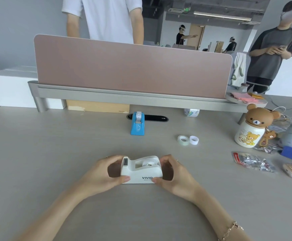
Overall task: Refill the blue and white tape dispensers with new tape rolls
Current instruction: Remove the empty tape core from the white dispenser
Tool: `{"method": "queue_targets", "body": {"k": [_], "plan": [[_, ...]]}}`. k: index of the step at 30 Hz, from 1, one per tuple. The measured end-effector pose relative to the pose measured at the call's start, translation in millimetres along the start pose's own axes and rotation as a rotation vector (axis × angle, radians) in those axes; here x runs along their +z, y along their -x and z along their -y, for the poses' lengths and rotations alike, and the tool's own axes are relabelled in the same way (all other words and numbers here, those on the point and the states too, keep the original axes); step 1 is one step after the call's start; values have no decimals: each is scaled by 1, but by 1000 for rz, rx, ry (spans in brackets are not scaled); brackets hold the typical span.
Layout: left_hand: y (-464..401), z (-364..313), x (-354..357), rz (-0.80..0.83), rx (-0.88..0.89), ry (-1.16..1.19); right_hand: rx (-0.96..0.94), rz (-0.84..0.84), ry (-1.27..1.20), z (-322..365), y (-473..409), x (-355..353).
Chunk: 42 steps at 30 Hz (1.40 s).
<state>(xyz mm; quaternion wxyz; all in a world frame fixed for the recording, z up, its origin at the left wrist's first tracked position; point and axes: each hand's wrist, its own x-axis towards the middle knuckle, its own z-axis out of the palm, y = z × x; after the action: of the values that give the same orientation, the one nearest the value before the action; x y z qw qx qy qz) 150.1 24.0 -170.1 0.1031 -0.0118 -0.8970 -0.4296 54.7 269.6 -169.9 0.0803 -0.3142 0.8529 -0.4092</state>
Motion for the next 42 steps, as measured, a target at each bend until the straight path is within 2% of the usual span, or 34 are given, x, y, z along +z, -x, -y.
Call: {"method": "queue_targets", "body": {"k": [15,33,35,38,39,40,42], "plan": [[2,-1,0,-21,-35,4,-92,-204,-189,30,2,5],[8,-6,-2,11,-34,-7,1,-286,-415,47,3,4],[6,-10,-4,-48,-18,-44,15,-293,-438,46,3,3],[-5,-24,-6,-278,72,-108,25,-320,-510,47,5,0],[-10,-32,-7,-300,97,-107,26,-328,-533,47,5,-1],[-15,-41,-8,-275,107,-91,30,-334,-553,48,5,-3],[-21,-60,-9,-126,91,-44,34,-338,-592,49,8,-6]]}}
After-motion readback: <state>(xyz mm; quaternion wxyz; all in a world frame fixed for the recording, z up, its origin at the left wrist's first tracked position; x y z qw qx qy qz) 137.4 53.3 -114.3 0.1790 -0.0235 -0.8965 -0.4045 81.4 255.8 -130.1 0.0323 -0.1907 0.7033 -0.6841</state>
